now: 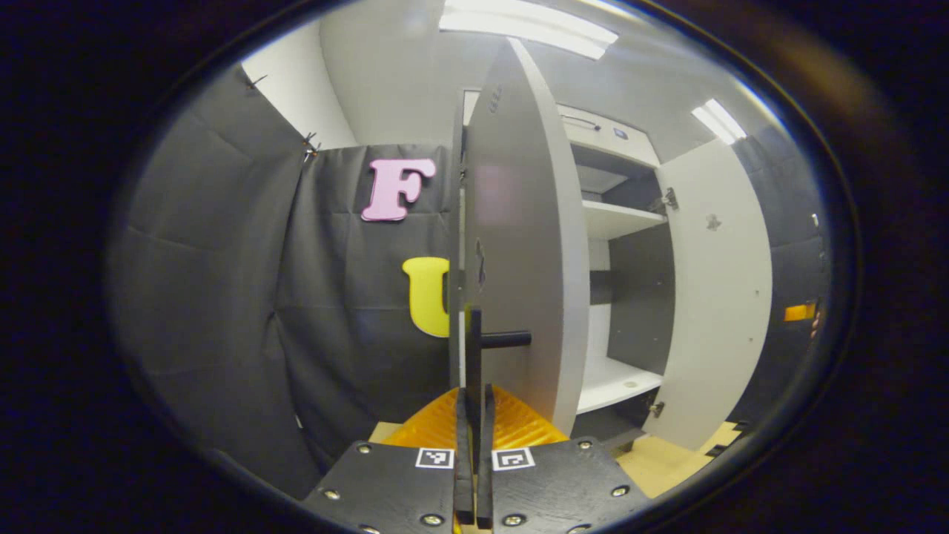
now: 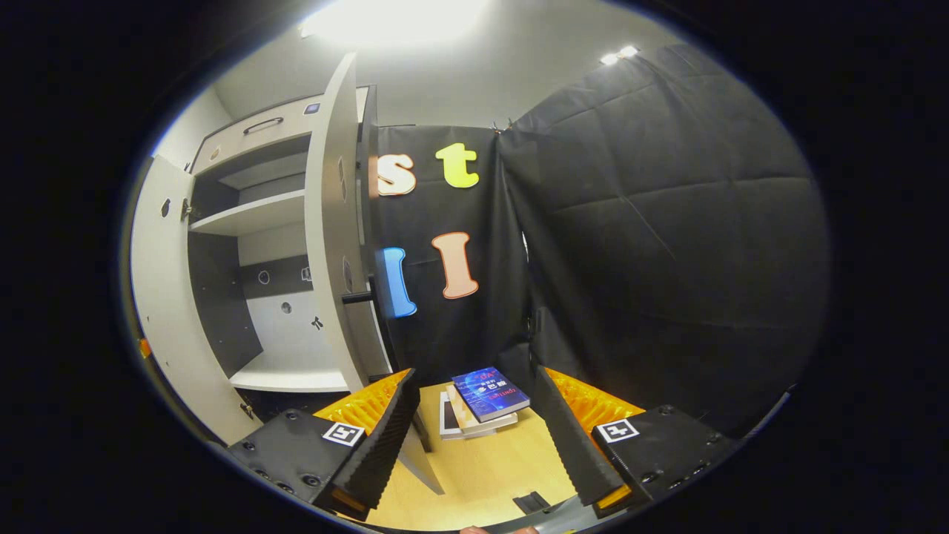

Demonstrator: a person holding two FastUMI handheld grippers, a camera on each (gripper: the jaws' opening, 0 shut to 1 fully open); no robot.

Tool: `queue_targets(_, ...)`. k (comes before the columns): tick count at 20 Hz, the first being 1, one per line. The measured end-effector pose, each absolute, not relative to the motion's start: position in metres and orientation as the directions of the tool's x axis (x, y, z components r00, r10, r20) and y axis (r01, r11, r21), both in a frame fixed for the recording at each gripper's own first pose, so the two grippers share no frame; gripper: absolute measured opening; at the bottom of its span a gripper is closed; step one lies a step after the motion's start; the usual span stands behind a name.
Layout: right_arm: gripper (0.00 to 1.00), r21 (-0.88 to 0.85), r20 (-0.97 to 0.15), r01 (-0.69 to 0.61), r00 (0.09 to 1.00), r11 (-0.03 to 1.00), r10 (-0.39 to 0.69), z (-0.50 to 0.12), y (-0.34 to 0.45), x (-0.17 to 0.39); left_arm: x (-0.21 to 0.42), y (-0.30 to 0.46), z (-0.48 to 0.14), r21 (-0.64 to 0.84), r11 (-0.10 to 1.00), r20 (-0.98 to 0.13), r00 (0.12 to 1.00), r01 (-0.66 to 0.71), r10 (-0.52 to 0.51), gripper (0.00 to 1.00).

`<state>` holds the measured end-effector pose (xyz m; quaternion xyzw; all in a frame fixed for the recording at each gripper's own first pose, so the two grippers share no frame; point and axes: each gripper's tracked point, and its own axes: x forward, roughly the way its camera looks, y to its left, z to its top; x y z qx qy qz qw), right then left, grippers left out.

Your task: Open the right door of the double-door shoe cabinet with the right hand, and open the left door with the left hand.

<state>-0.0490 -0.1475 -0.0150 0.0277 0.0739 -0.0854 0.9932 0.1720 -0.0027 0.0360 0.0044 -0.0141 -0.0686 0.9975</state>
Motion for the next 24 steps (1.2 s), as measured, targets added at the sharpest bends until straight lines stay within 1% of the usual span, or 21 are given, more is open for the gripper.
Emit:
queue_targets(1,0.98,0.029,-0.15,0.164,0.976,0.986,-0.158,-0.015,-0.15,-0.047,0.175,0.013,0.034,0.003,0.993,0.029,0.993,0.117,-0.117,0.04)
queue_targets(2,0.98,0.031,-0.151,0.158,0.977,0.987,-0.152,-0.016,-0.153,-0.045,0.171,0.013,0.034,-0.058,0.986,0.022,0.987,0.159,-0.158,0.02)
queue_targets(3,0.98,0.043,-0.164,0.147,0.977,0.988,-0.139,-0.02,-0.154,-0.043,0.175,0.004,0.036,-0.115,0.975,0.031,0.982,0.19,-0.188,0.02)
queue_targets(6,0.98,0.07,-0.188,0.131,0.975,0.989,-0.116,-0.03,-0.161,-0.039,0.173,0.01,0.043,-0.13,0.975,0.054,0.984,0.178,-0.172,0.02)
queue_targets(8,0.98,0.08,-0.206,0.113,0.974,0.99,-0.094,-0.04,-0.164,-0.035,0.169,0.013,0.047,-0.133,0.982,0.062,0.99,0.133,-0.125,0.02)
queue_targets(9,0.92,0.079,-0.212,0.103,0.974,0.992,-0.084,-0.043,-0.164,-0.032,0.162,0.012,0.051,-0.134,0.984,0.065,0.992,0.113,-0.105,0.02)
queue_targets(10,0.98,0.074,-0.214,0.094,0.974,0.993,-0.077,-0.045,-0.167,-0.03,0.152,0.015,0.056,-0.137,0.987,0.07,0.995,0.086,-0.077,0.0)
queue_targets(11,0.98,0.073,-0.211,0.088,0.975,0.993,-0.071,-0.046,-0.17,-0.025,0.14,0.018,0.059,-0.161,0.985,0.074,0.996,0.057,-0.045,0.02)
queue_targets(13,0.98,0.088,-0.206,0.066,0.977,0.994,-0.047,-0.05,-0.168,-0.019,0.112,0.024,0.071,-0.261,0.965,0.098,0.995,0.004,0.022,0.02)
queue_targets(14,0.92,0.098,-0.201,0.054,0.979,0.994,-0.033,-0.051,-0.165,-0.016,0.098,0.028,0.08,-0.299,0.954,0.12,0.991,-0.022,0.06,0.02)
queue_targets(15,0.98,0.104,-0.189,0.035,0.982,0.994,-0.015,-0.048,-0.161,-0.013,0.085,0.032,0.088,-0.318,0.947,0.144,0.984,-0.053,0.103,0.02)
queue_targets(17,0.98,0.107,-0.172,0.003,0.985,0.994,0.015,-0.045,-0.156,-0.006,0.064,0.039,0.099,-0.309,0.945,0.17,0.971,-0.108,0.166,0.02)
queue_targets(18,0.98,0.105,-0.161,-0.013,0.987,0.994,0.03,-0.041,-0.154,-0.005,0.056,0.039,0.097,-0.298,0.946,0.158,0.97,-0.129,0.182,0.02)
queue_targets(19,0.98,0.099,-0.144,-0.025,0.989,0.995,0.04,-0.036,-0.151,-0.003,0.044,0.038,0.096,-0.281,0.947,0.138,0.971,-0.153,0.198,0.0)
queue_targets(20,0.98,0.086,-0.125,-0.034,0.991,0.996,0.045,-0.031,-0.149,-0.003,0.033,0.039,0.095,-0.262,0.948,0.123,0.967,-0.183,0.221,0.04)
queue_targets(21,0.98,0.07,-0.103,-0.046,0.993,0.997,0.053,-0.026,-0.146,-0.003,0.028,0.038,0.097,-0.243,0.947,0.118,0.963,-0.209,0.242,0.04)
queue_targets(22,0.98,0.057,-0.085,-0.062,0.994,0.996,0.067,-0.023,-0.14,-0.005,0.019,0.035,0.1,-0.228,0.947,0.125,0.957,-0.228,0.261,0.14)
queue_targets(23,0.98,0.05,-0.074,-0.085,0.993,0.995,0.088,-0.022,-0.132,-0.007,0.017,0.03,0.101,-0.211,0.946,0.134,0.951,-0.247,0.279,0.29)
queue_targets(24,0.98,0.043,-0.07,-0.11,0.991,0.993,0.113,-0.023,-0.124,-0.009,0.016,0.028,0.103,-0.199,0.942,0.136,0.944,-0.271,0.3,0.36)
